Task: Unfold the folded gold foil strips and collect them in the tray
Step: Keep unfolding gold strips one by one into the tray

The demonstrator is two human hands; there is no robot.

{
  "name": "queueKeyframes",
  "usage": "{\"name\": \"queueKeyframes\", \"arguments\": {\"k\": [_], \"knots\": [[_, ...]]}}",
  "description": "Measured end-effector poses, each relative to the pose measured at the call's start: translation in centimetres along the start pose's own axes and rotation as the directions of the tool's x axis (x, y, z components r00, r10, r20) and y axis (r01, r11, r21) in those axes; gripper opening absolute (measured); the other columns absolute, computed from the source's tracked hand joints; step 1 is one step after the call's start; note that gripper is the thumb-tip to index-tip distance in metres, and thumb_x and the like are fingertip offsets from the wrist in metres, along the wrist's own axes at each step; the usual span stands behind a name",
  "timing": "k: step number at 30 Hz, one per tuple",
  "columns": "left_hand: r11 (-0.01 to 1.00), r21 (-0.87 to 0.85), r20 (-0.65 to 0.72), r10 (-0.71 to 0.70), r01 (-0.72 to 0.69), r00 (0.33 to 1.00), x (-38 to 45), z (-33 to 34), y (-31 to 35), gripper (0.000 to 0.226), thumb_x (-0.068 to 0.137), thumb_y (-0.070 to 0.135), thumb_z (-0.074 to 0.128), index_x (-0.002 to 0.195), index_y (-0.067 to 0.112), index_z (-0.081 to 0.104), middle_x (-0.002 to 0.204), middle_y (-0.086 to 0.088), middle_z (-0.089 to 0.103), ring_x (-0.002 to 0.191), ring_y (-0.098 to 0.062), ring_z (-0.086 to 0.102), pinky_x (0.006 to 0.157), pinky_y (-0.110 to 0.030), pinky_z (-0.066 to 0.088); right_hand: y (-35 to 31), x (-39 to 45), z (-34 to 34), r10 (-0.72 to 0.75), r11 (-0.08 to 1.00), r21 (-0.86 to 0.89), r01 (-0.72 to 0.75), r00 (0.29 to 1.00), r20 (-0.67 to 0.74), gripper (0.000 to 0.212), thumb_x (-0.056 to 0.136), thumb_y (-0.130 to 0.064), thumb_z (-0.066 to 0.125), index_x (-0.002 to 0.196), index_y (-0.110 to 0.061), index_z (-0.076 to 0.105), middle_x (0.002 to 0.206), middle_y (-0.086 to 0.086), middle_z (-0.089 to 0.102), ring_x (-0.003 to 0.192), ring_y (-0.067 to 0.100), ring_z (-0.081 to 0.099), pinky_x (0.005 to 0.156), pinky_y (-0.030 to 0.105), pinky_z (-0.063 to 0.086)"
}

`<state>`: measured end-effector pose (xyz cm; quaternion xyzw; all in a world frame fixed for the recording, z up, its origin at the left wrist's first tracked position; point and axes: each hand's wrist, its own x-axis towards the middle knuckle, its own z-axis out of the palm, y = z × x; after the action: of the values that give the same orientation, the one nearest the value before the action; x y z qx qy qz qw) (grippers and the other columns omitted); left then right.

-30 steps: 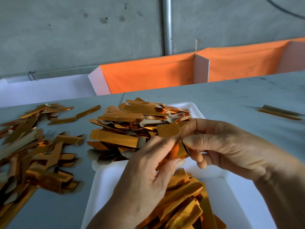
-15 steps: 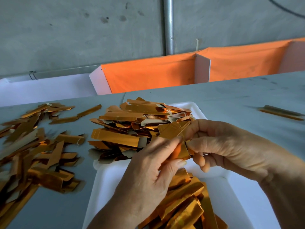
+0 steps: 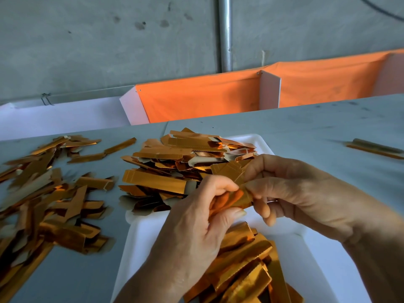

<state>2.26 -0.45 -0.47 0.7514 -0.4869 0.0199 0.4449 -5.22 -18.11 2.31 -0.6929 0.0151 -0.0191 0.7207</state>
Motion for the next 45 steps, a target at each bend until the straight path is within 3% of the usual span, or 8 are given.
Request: {"name": "queueKeyframes", "arguments": {"k": [6, 13, 17, 22, 29, 34, 40, 45], "knots": [[0.997, -0.083, 0.004, 0.008, -0.008, 1.000, -0.1, -0.2, 0.2, 0.023, 0.082, 0.051, 0.052, 0.103, 0.044, 0.049, 0.099, 0.022, 0.064, 0.091, 0.004, 0.063, 0.070, -0.006, 0.047, 0.3, 0.1, -0.5, -0.018, 0.996, 0.092, 0.012, 0.998, 0.057, 0.005, 0.076, -0.013, 0.065, 0.072, -0.016, 0.066, 0.059, 0.002, 0.052, 0.044, 0.012, 0.046, 0.044, 0.019, 0.041], [0.992, -0.118, 0.000, 0.039, -0.039, 0.999, -0.2, -0.3, 0.4, 0.022, 0.083, 0.048, 0.054, 0.104, 0.040, 0.051, 0.095, 0.015, 0.067, 0.090, -0.003, 0.065, 0.069, -0.017, 0.053, 0.6, 0.4, -0.6, -0.016, 0.965, 0.263, -0.024, 0.989, 0.149, 0.021, 0.068, -0.009, 0.079, 0.085, -0.010, 0.066, 0.058, 0.000, 0.051, 0.043, 0.009, 0.045, 0.043, 0.018, 0.041], [0.999, -0.023, 0.006, 0.030, -0.030, 1.000, -0.1, -0.1, 0.5, 0.023, 0.083, 0.050, 0.057, 0.102, 0.042, 0.050, 0.095, 0.017, 0.064, 0.088, 0.001, 0.063, 0.066, -0.010, 0.050, 0.6, 0.3, -0.6, 0.056, 0.993, 0.101, -0.062, 0.997, 0.058, 0.011, 0.071, -0.011, 0.067, 0.083, -0.012, 0.066, 0.056, 0.005, 0.053, 0.045, 0.012, 0.049, 0.045, 0.019, 0.043], [0.990, 0.122, -0.034, 0.070, -0.065, 0.997, 0.1, 0.2, 0.6, 0.022, 0.083, 0.043, 0.057, 0.102, 0.039, 0.047, 0.087, 0.022, 0.057, 0.086, 0.008, 0.056, 0.064, -0.001, 0.039, 0.5, 0.1, -0.7, 0.035, 0.999, 0.022, -0.035, 0.999, 0.011, 0.014, 0.070, -0.009, 0.065, 0.083, -0.012, 0.065, 0.061, 0.010, 0.057, 0.048, 0.013, 0.053, 0.047, 0.018, 0.044], [0.959, 0.231, -0.051, 0.182, -0.166, 0.982, 0.2, 0.4, 0.7, 0.022, 0.084, 0.033, 0.060, 0.103, 0.033, 0.049, 0.099, 0.011, 0.067, 0.094, -0.005, 0.064, 0.074, -0.026, 0.057, 0.4, 0.2, -1.0, 0.003, 0.987, -0.162, -0.001, 1.000, 0.014, 0.016, 0.067, -0.006, 0.064, 0.080, -0.016, 0.067, 0.061, 0.008, 0.058, 0.050, 0.014, 0.054, 0.050, 0.018, 0.045], [0.992, 0.071, -0.096, 0.114, -0.108, 0.989, 0.1, -0.1, 0.7, 0.021, 0.083, 0.043, 0.054, 0.102, 0.033, 0.055, 0.109, 0.016, 0.064, 0.096, 0.004, 0.062, 0.073, -0.008, 0.051, 0.4, 0.0, -1.4, -0.045, 0.996, 0.079, 0.036, 0.992, 0.122, 0.016, 0.075, -0.008, 0.078, 0.088, -0.011, 0.069, 0.069, 0.010, 0.056, 0.051, 0.013, 0.055, 0.050, 0.018, 0.046], [0.994, -0.025, -0.068, 0.105, -0.107, 0.992, -0.2, -0.1, 0.8, 0.022, 0.084, 0.043, 0.055, 0.104, 0.033, 0.055, 0.106, 0.016, 0.065, 0.096, 0.001, 0.064, 0.071, -0.014, 0.054, 0.6, 0.0, -1.5, -0.071, 0.978, 0.205, 0.032, 0.980, 0.184, 0.027, 0.071, -0.025, 0.081, 0.089, -0.011, 0.068, 0.064, 0.000, 0.055, 0.048, 0.011, 0.051, 0.050, 0.018, 0.045], [0.994, -0.044, -0.096, 0.097, -0.101, 0.991, -0.3, -0.1, 0.9, 0.023, 0.084, 0.046, 0.055, 0.105, 0.037, 0.054, 0.096, 0.015, 0.068, 0.090, 0.001, 0.065, 0.068, -0.018, 0.054, 0.7, 0.3, -0.9, -0.083, 0.958, 0.286, 0.027, 0.979, 0.186, 0.016, 0.074, -0.018, 0.072, 0.088, -0.009, 0.069, 0.059, -0.001, 0.052, 0.042, 0.008, 0.046, 0.045, 0.017, 0.041]]}}
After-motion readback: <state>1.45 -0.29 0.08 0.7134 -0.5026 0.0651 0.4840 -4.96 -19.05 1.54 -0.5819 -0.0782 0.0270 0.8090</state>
